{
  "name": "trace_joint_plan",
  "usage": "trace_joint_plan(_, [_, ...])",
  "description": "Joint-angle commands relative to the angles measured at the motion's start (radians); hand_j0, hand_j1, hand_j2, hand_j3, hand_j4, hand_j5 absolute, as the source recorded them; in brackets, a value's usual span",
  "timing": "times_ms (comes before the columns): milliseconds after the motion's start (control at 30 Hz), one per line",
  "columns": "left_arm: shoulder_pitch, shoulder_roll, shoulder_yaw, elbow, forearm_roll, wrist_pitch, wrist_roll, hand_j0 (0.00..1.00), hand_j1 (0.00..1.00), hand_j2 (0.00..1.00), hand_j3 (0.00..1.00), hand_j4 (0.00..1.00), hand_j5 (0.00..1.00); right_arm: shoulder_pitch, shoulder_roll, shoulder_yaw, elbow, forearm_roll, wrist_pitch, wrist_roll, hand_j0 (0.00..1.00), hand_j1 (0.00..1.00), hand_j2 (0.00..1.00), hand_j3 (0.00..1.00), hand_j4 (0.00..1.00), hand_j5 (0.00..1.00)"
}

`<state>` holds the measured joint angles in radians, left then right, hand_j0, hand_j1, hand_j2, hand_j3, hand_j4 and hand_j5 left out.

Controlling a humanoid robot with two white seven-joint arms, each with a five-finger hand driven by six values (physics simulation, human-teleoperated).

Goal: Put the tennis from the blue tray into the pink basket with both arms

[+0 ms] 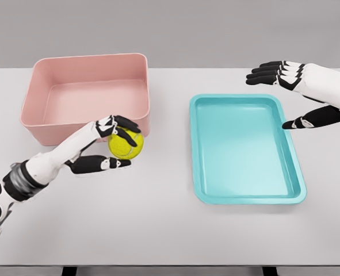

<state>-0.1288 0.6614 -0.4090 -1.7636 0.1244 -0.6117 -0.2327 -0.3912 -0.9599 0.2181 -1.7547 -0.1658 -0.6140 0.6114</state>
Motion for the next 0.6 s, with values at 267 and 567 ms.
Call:
trace_joint_plan(267, [-0.06, 0.003, 0.045, 0.001, 0.07, 0.001, 0.001, 0.46, 0.46, 0.46, 0.46, 0.46, 0.46, -0.002, -0.002, 0.0, 0.0, -0.007, 0.003, -0.001, 1.0, 1.0, 1.0, 1.0, 1.0, 1.0])
trace_joint_plan(567, [-0.132, 0.003, 0.047, 0.015, 0.089, 0.087, 0.0, 0.46, 0.46, 0.46, 0.46, 0.46, 0.46, -0.002, 0.006, 0.007, 0.0, -0.007, 0.003, -0.001, 1.0, 1.0, 1.0, 1.0, 1.0, 1.0])
